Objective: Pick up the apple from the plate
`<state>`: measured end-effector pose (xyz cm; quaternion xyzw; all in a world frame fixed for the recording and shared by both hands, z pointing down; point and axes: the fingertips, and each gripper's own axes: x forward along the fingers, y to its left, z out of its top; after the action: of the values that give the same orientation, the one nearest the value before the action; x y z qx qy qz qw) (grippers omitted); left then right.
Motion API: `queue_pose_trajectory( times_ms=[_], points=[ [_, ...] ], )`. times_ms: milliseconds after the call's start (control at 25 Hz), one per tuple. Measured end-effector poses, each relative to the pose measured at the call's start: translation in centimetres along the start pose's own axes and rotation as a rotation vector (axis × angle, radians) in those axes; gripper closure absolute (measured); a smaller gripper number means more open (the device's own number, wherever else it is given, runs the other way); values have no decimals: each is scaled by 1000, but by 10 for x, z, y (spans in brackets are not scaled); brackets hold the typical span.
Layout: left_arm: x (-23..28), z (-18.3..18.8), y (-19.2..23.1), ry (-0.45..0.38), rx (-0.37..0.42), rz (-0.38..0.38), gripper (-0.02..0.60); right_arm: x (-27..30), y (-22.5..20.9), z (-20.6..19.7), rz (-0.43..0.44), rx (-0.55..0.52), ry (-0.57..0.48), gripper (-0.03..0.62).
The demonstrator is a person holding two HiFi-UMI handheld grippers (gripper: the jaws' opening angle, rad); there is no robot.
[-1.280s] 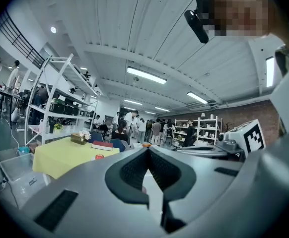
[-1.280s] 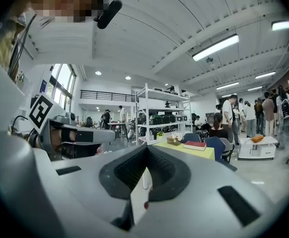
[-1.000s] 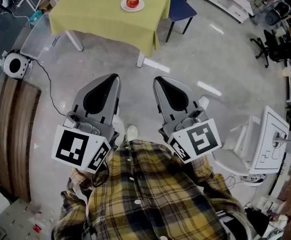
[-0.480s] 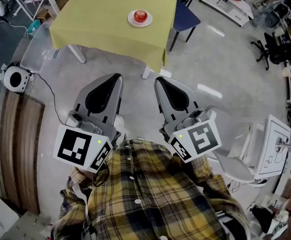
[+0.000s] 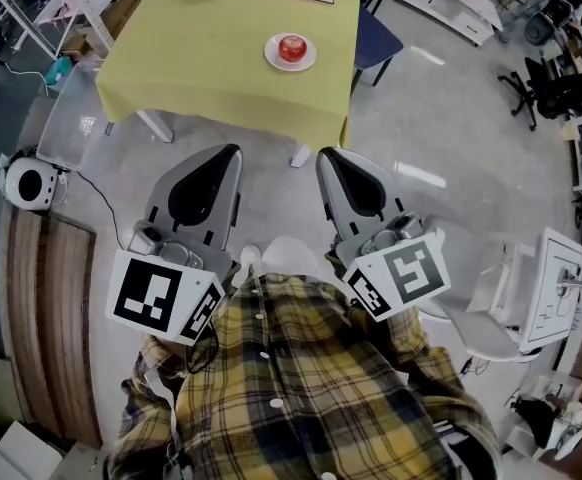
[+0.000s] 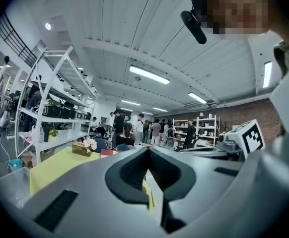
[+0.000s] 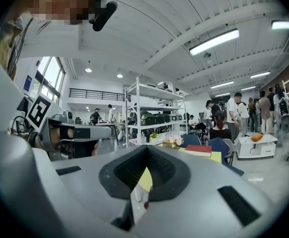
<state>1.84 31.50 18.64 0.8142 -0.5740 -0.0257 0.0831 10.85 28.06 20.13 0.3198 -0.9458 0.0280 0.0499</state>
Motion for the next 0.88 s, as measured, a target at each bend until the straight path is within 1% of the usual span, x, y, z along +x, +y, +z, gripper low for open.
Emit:
queue_pose_trajectory(
  times_ms=[200, 400, 640, 880],
  points=[
    [24, -5, 24, 20, -21, -15, 577, 26, -17, -4, -20, 7, 25, 597],
    [69, -3, 49, 26, -28, -25, 577, 64, -49, -4, -23, 6, 39, 597],
    [143, 7, 78, 19, -37, -23, 577, 116, -106, 6, -7, -8, 51, 597],
    [215, 22, 102, 2, -50, -1, 577, 160, -167, 20, 18, -26, 55, 597]
  ],
)
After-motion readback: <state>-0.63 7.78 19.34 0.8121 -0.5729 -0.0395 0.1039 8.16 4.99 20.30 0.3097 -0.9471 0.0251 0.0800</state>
